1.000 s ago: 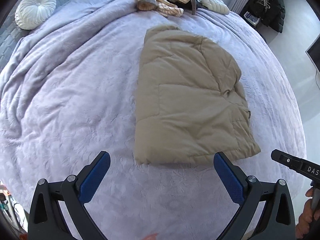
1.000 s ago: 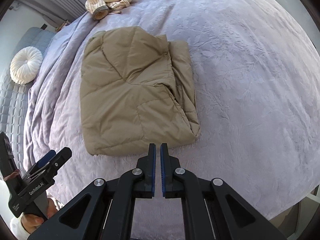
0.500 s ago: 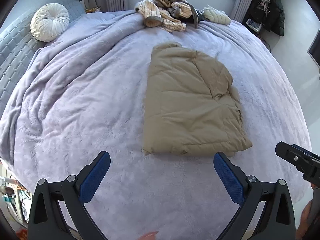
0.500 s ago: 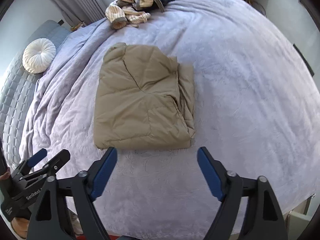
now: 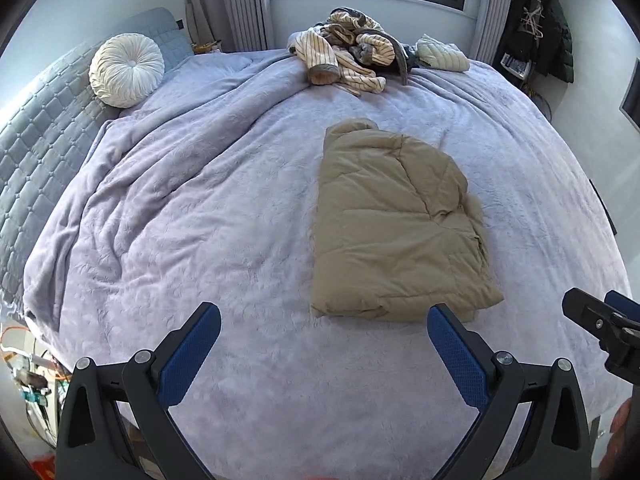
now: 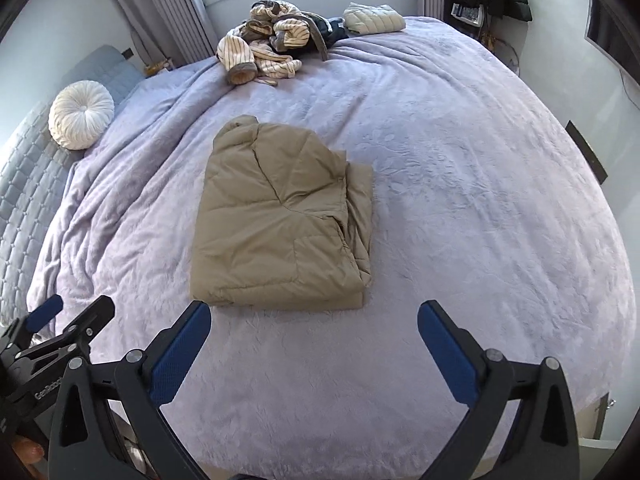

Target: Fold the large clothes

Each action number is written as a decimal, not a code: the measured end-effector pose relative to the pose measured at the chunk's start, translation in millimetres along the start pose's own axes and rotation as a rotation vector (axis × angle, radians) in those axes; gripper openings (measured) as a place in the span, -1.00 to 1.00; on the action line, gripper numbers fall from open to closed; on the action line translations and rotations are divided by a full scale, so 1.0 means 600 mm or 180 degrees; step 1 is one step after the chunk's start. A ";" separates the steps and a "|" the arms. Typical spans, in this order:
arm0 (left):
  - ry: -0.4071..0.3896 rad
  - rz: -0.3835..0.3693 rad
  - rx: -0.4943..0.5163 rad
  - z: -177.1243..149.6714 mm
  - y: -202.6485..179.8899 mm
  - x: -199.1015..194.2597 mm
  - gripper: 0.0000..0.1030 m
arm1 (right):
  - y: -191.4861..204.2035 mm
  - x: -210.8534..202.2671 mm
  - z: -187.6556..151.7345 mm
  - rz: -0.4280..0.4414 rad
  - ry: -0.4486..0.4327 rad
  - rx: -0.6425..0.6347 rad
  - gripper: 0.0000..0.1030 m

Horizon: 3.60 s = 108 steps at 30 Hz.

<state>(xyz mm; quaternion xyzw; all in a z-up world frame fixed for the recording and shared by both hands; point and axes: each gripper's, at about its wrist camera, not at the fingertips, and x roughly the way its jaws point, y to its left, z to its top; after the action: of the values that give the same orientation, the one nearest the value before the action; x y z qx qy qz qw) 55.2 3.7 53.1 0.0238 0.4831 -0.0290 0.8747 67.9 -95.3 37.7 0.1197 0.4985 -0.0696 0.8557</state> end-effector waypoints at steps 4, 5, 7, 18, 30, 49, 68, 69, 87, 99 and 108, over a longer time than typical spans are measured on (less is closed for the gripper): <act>-0.0025 -0.0009 -0.0045 -0.002 0.005 -0.014 1.00 | 0.005 -0.014 -0.004 -0.0048 -0.0038 0.0020 0.99; -0.0027 -0.0018 -0.0055 -0.002 0.006 -0.016 1.00 | 0.006 -0.018 -0.005 -0.0067 -0.0061 0.0016 0.99; -0.0031 -0.0013 -0.0067 -0.003 0.009 -0.020 1.00 | 0.009 -0.023 -0.005 -0.0103 -0.0084 -0.0009 0.99; -0.0018 0.0045 -0.0090 -0.002 0.017 -0.023 1.00 | 0.025 -0.030 -0.009 -0.0131 -0.0110 -0.0073 0.99; -0.0017 0.0045 -0.0085 -0.004 0.015 -0.025 1.00 | 0.026 -0.032 -0.007 -0.0129 -0.0118 -0.0095 0.99; -0.0008 0.0034 -0.0077 -0.003 0.013 -0.024 1.00 | 0.027 -0.032 -0.008 -0.0131 -0.0115 -0.0093 0.99; -0.0005 0.0035 -0.0080 -0.001 0.013 -0.023 1.00 | 0.027 -0.031 -0.008 -0.0131 -0.0113 -0.0093 0.99; -0.0006 0.0037 -0.0080 -0.001 0.014 -0.023 1.00 | 0.026 -0.031 -0.008 -0.0130 -0.0115 -0.0092 0.99; 0.0011 0.0019 -0.0068 0.000 0.011 -0.017 1.00 | 0.028 -0.031 -0.009 -0.0137 -0.0116 -0.0089 0.99; 0.0014 0.0019 -0.0065 0.004 0.010 -0.017 1.00 | 0.027 -0.031 -0.007 -0.0139 -0.0115 -0.0096 0.99; 0.0016 0.0015 -0.0053 0.003 0.009 -0.016 1.00 | 0.028 -0.031 -0.007 -0.0139 -0.0113 -0.0092 0.99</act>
<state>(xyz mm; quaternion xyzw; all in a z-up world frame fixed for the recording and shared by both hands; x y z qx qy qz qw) 52.3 9.2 62.2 0.0177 0.4855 -0.0229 0.8738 59.0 -77.8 54.3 0.0952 0.4866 -0.0833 0.8644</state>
